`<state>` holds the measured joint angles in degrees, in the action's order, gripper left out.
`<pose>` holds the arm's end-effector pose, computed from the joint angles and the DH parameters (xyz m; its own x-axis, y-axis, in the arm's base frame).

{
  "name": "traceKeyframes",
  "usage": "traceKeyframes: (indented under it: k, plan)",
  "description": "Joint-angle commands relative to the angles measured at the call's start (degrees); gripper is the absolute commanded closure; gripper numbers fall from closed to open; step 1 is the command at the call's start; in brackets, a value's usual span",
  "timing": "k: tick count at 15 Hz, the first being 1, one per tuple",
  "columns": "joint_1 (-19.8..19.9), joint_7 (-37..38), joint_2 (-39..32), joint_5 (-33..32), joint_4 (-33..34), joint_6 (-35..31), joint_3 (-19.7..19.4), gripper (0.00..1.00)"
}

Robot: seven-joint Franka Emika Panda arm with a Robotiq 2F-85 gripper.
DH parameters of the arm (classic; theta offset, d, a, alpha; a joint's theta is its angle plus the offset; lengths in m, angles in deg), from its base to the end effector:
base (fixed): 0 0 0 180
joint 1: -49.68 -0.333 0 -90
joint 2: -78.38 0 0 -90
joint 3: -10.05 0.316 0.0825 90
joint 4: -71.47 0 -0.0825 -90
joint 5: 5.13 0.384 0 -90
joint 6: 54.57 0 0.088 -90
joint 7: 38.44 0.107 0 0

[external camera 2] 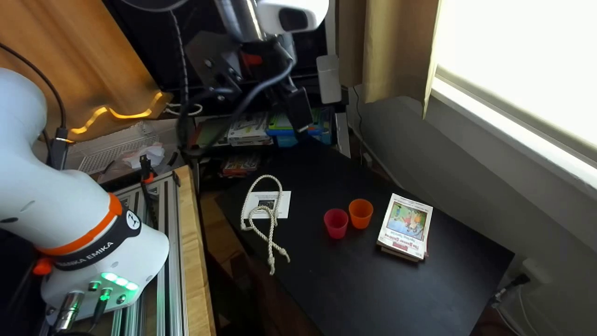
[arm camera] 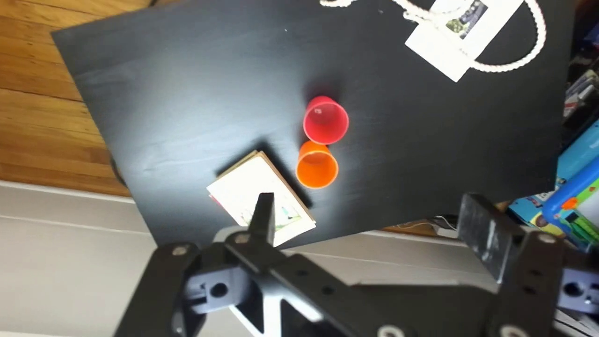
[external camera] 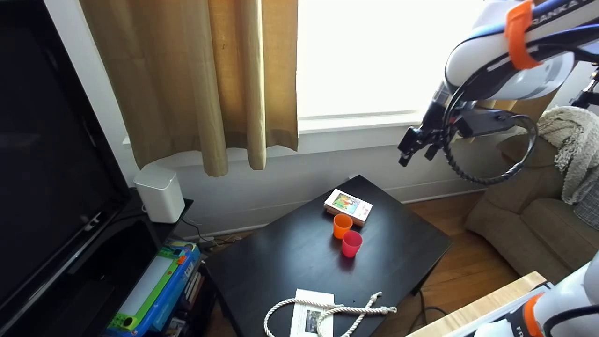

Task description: Stack the cups, then turn them upside down

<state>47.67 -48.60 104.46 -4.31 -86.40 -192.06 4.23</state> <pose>0.3741 -0.0222 0.3602 0.9888 0.1061 0.1049 0.1105 -0.9932 -0.0373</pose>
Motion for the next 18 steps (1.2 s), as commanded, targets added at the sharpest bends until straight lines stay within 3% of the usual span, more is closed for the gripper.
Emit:
traceKeyframes:
  k: [1,3,4,5,6,7,8,9,10,12,15,16,18]
  plan:
    - [-7.3,-7.6,-15.1,12.5,2.9,-10.5,-2.3,0.0]
    - [-13.2,-12.1,-22.9,22.6,5.7,-12.8,-5.0,0.0]
    - [-13.6,-12.7,-26.6,27.2,7.5,-13.0,-3.9,0.0]
    - [-13.6,-13.2,-30.3,31.6,9.3,-12.8,-2.8,0.0]
    - [-10.2,-11.9,-33.9,34.2,11.1,-12.7,1.6,0.0]
    - [-8.7,-10.6,-37.6,36.0,13.3,-12.2,3.3,0.0]
    - [-7.1,-9.2,-41.2,36.2,15.1,-13.5,4.9,0.0]
    - [-4.9,-12.5,-44.8,38.3,18.1,-10.6,6.8,0.0]
    - [-4.8,-9.5,-37.1,33.6,12.4,-12.7,7.4,0.0]
    - [-2.9,-9.8,-43.0,34.6,16.0,-12.9,9.2,0.0]
    - [-2.1,-9.8,-45.5,34.6,18.0,-12.7,9.6,0.0]
    - [-2.1,-8.7,-47.2,35.0,18.7,-13.9,9.2,0.0]
    - [-2.1,-5.8,-50.9,34.4,18.1,-23.1,9.0,0.0]
